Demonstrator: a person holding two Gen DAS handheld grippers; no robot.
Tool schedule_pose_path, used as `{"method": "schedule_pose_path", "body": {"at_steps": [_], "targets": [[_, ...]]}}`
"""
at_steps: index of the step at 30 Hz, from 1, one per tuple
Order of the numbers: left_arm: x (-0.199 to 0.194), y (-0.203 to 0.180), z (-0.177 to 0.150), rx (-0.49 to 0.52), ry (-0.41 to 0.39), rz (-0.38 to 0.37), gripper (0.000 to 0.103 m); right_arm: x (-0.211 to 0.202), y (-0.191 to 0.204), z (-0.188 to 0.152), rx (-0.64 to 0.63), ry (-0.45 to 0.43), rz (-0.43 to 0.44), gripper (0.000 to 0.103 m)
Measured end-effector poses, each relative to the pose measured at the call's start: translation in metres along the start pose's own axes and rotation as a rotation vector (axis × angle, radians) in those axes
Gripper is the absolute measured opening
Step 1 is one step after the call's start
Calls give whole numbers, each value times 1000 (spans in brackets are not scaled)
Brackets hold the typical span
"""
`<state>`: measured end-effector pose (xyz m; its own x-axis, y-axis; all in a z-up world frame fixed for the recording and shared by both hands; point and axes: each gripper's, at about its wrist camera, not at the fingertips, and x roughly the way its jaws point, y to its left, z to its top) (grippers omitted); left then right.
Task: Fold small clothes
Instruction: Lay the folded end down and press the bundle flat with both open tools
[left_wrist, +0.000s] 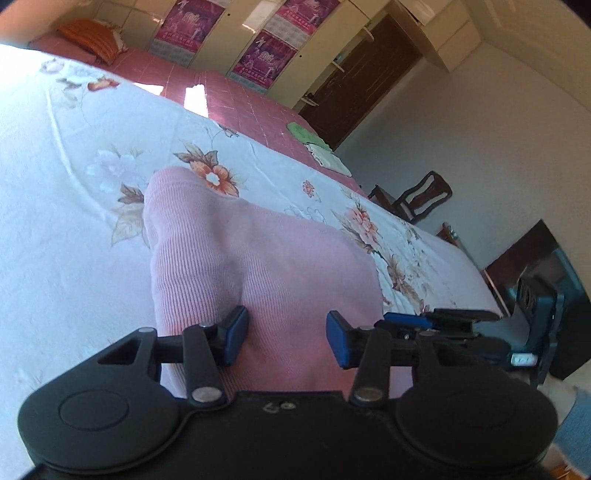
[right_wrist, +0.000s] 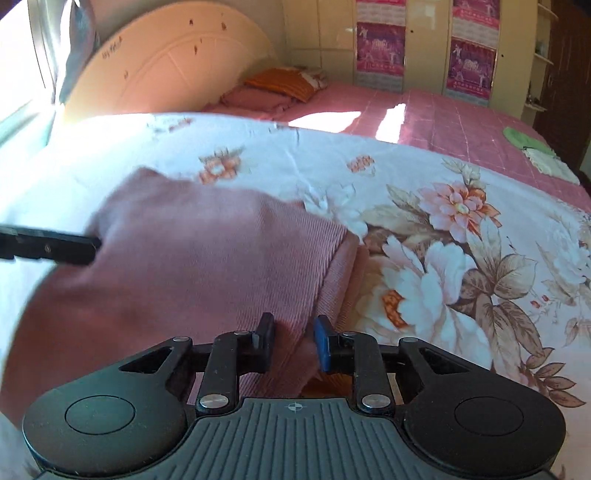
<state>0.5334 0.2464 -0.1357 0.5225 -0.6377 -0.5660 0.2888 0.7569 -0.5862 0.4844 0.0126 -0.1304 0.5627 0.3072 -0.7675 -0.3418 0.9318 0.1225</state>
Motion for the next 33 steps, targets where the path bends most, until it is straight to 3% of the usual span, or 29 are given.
{"method": "schedule_pose_path", "body": {"at_steps": [4, 8, 12, 13, 15, 17, 20, 21, 23, 30, 33], "targets": [[-6, 9, -2, 9, 10, 9, 35, -3, -5, -3, 29, 13, -7, 23], [-21, 14, -1, -36, 1, -5, 33, -8, -9, -2, 74, 18, -5, 25], [-60, -15, -16, 81, -69, 55, 66, -52, 4, -1, 41, -72, -4, 25], [-67, -26, -24, 138, -88, 104, 67, -61, 8, -4, 28, -87, 7, 25], [-74, -38, -38, 214, -97, 166, 63, -77, 17, -10, -7, -112, 43, 25], [-71, -42, -51, 222, -77, 226, 60, -79, 25, -16, -41, -100, 64, 24], [-50, -42, -68, 257, 1, 340, 59, -57, 34, -30, -125, 0, -28, 22], [-49, -39, -71, 242, -5, 338, 60, -49, 31, -37, -128, 33, -54, 21], [-53, -32, -72, 175, -19, 326, 62, -48, 20, -43, -72, 20, -41, 21], [-80, -38, -95, 191, -26, 367, 65, -59, 21, -49, -58, 8, -76, 22], [-100, -47, -108, 173, -41, 374, 63, -94, 29, -49, -19, -66, -60, 22]]}}
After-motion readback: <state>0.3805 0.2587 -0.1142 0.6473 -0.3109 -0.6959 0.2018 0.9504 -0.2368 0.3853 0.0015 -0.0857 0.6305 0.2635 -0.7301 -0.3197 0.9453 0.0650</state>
